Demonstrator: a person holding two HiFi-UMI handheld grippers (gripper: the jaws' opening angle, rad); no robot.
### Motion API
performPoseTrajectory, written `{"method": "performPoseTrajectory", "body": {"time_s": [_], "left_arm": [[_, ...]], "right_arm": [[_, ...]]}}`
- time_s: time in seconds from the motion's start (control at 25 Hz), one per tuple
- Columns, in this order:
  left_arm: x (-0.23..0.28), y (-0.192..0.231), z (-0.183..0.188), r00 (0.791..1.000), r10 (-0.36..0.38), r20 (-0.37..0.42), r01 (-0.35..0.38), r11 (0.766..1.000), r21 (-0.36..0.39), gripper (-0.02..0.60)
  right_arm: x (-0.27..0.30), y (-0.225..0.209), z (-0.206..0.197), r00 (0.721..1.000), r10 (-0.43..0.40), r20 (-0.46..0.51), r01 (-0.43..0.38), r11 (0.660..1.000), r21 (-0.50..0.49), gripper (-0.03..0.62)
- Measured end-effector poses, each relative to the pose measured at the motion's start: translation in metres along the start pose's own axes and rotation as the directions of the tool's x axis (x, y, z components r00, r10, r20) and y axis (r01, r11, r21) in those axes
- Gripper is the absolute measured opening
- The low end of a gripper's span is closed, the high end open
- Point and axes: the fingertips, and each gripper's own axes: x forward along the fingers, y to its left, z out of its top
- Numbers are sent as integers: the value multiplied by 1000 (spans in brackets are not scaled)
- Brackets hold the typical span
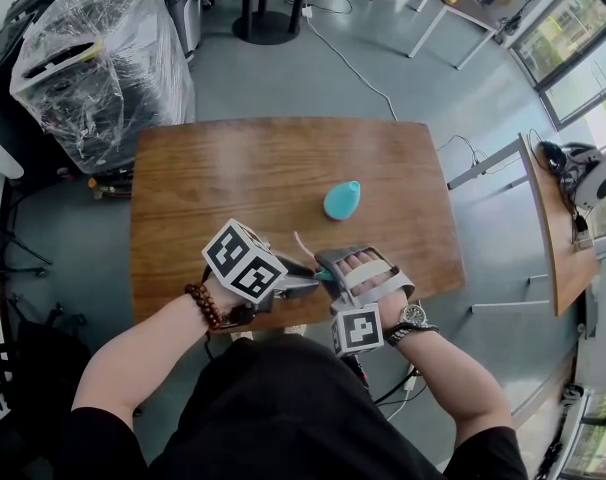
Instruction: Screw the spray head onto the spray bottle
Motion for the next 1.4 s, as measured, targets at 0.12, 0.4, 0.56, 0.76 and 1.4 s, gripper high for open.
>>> {"method": "performPoseTrajectory", "body": {"time_s": [0.12,0.4,0.56,0.76,1.4], "left_arm": [[1,-1,3,1000,-4,7,4,1000,11,180],[-5,16,21,995,66,71,-70,996,49,230],[-4,35,32,982,143,127,-155,984,93,232],[2,65,48,940,279,197,-314,933,177,253],[52,141,100,787,495,370,-602,749,278,343]], "right_arm": [[-1,3,-7,1000,13,6,-13,998,56,135],[-9,5,-38,999,43,-3,-41,977,210,135],[-17,3,-56,998,54,-18,-46,954,297,135],[-28,-1,-74,998,62,-11,-53,922,383,135],[-56,-11,-136,998,57,17,-57,822,567,135]]}}
